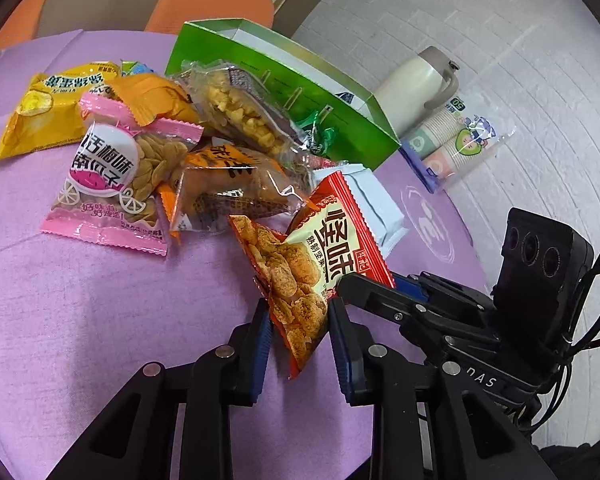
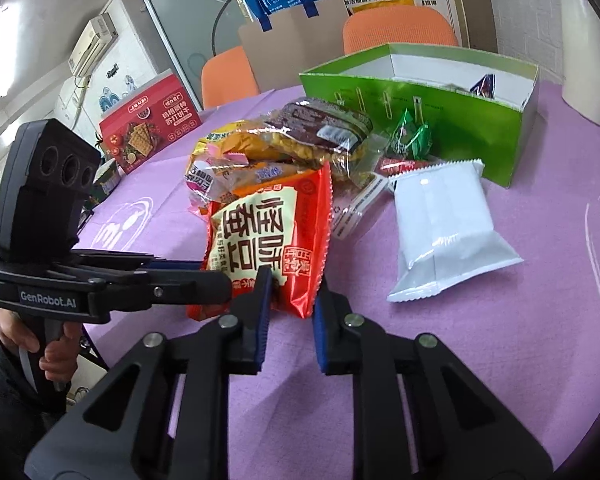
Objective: Organize snacks
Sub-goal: 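Carry the red-orange cracker bag into the green box and release it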
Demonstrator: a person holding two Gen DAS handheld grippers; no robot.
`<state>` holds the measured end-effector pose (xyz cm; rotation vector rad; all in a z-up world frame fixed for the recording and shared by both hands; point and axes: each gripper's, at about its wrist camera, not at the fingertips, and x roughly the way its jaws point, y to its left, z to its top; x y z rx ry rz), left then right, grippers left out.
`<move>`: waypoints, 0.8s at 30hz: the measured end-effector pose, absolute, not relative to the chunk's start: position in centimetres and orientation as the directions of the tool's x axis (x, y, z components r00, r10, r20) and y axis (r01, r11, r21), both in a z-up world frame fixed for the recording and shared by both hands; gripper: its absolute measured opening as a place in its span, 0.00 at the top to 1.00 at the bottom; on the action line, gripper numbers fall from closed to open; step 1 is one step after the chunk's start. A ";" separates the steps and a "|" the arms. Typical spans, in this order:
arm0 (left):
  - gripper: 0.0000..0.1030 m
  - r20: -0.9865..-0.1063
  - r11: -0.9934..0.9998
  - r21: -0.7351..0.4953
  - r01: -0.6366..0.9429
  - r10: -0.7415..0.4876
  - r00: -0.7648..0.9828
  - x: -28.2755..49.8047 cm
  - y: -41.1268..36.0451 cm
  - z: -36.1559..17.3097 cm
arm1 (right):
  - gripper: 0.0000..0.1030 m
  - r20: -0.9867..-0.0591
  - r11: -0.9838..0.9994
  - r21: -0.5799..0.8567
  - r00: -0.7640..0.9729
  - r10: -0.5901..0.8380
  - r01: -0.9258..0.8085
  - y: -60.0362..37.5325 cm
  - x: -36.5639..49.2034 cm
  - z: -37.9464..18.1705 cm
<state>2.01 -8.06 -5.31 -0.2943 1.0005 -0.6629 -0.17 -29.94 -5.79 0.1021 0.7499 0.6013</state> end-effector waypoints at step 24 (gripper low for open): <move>0.73 -0.548 0.716 -0.471 0.515 -0.695 0.465 13.7 -12.5 5.7 | 0.81 -0.458 0.876 0.298 0.748 0.480 -0.379 -33.8 11.2 1.9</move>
